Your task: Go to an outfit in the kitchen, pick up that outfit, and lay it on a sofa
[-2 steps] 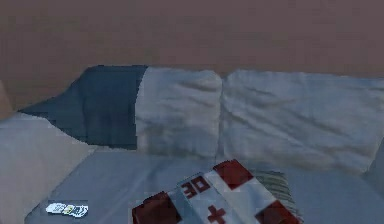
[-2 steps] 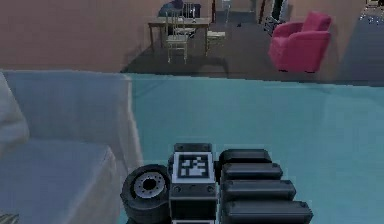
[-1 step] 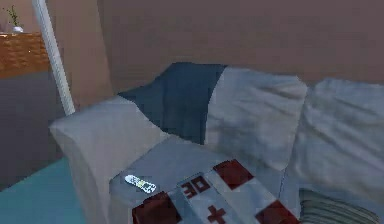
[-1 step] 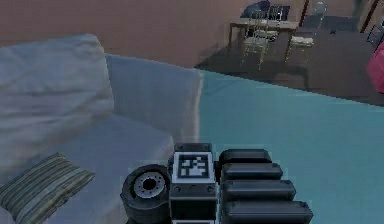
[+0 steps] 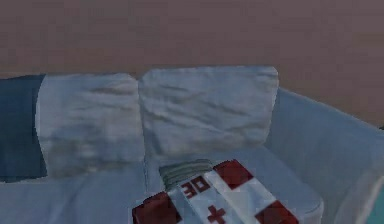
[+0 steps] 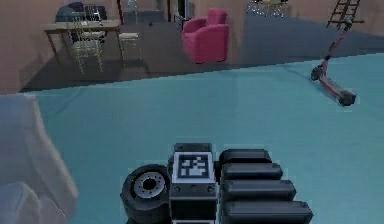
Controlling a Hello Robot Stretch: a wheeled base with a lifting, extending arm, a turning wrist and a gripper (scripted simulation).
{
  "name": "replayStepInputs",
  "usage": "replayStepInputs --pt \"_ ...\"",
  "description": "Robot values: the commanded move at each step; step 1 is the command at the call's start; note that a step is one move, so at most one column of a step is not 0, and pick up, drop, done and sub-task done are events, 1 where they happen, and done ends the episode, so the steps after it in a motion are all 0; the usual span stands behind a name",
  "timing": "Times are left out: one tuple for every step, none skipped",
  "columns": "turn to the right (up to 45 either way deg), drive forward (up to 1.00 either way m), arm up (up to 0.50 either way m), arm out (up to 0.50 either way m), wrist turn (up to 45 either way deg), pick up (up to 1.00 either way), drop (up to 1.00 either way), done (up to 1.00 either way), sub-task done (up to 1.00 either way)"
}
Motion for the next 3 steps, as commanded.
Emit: replayStepInputs --pt "24.0 0.00 0.00 0.00 0.0 0.00 0.00 0.00 0.00" --pt "-27.0 0.00 0.00 0.00 0.0 0.00 0.00 0.00 0.00" --pt "0.0 0.30 0.00 0.00 0.0 0.00 0.00 0.00 0.00"
